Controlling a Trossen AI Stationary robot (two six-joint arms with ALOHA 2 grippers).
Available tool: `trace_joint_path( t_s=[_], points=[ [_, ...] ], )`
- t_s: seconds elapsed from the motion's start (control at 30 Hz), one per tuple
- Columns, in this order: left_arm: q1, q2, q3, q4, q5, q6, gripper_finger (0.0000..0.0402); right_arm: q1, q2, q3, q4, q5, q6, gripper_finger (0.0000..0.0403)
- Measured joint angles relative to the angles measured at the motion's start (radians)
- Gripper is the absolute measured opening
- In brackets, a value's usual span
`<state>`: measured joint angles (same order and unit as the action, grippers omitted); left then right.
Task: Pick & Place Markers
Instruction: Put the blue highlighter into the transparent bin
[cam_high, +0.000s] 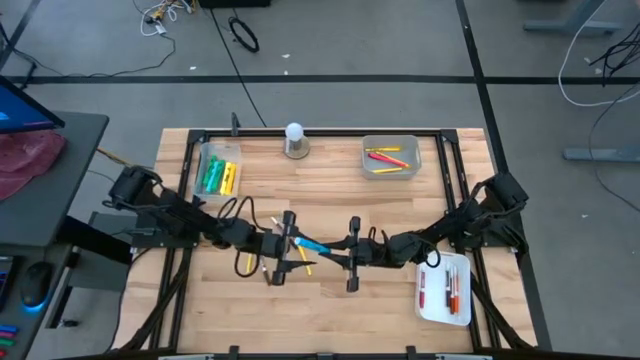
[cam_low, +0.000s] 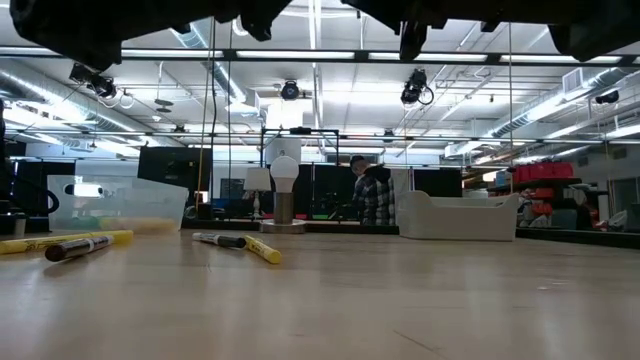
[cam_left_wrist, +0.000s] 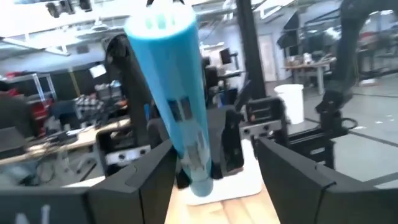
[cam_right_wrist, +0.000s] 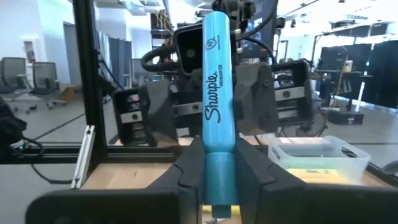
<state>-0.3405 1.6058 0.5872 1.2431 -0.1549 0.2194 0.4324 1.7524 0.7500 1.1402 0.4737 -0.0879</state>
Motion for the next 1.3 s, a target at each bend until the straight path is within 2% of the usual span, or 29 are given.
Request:
trace_joint_path(
  t_s=[0.17, 0.37, 0.47, 0.6, 0.7, 0.77, 0.87, 0.93, 1.03, 1.1, 1.17, 1.3],
  points=[
    [-0.005, 0.000, 0.004, 0.030, 0.032, -0.008, 0.0192, 0.003, 0.000, 0.001, 0.001, -0.006, 0.000, 0.0051],
    [-0.005, 0.000, 0.005, 0.044, 0.032, -0.025, 0.0102, 0.011, 0.000, 0.001, -0.001, -0.006, 0.000, 0.0056],
    [-0.005, 0.000, 0.005, 0.043, 0.036, -0.026, 0.0066, 0.011, -0.002, 0.002, -0.011, -0.004, 0.000, 0.0087],
    [-0.006, -0.011, 0.004, 0.005, 0.034, -0.030, 0.0065, 0.020, -0.005, 0.002, -0.055, 0.020, 0.001, 0.0140],
    [-0.007, -0.079, 0.005, -0.093, -0.020, -0.044, 0.0065, 0.028, -0.006, 0.002, -0.111, 0.050, 0.010, 0.0167],
    [-0.007, -0.148, 0.005, -0.227, -0.101, -0.045, 0.0066, 0.032, -0.006, 0.002, -0.178, 0.096, 0.057, 0.0178],
    [-0.003, -0.299, 0.005, -0.494, -0.282, -0.063, 0.0070, 0.029, -0.006, 0.001, -0.298, 0.122, 0.180, 0.0184],
    [0.016, -0.404, 0.006, -0.673, -0.425, -0.114, 0.0070, 0.025, -0.006, 0.001, -0.343, 0.119, 0.245, 0.0185],
    [0.087, -0.563, 0.014, -1.000, -0.586, -0.238, 0.0069, 0.022, -0.006, 0.001, -0.382, 0.116, 0.292, 0.0183],
    [0.168, -0.649, 0.067, -1.292, -0.625, -0.365, 0.0069, 0.022, -0.006, 0.001, -0.376, 0.116, 0.291, 0.0180],
    [0.269, -0.701, 0.147, -1.599, -0.622, -0.496, 0.0069, 0.021, -0.006, 0.001, -0.373, 0.116, 0.290, 0.0177],
    [0.505, -0.710, 0.303, -2.052, -0.564, -0.644, 0.0069, 0.016, -0.006, 0.001, -0.372, 0.112, 0.290, 0.0171]
  ],
)
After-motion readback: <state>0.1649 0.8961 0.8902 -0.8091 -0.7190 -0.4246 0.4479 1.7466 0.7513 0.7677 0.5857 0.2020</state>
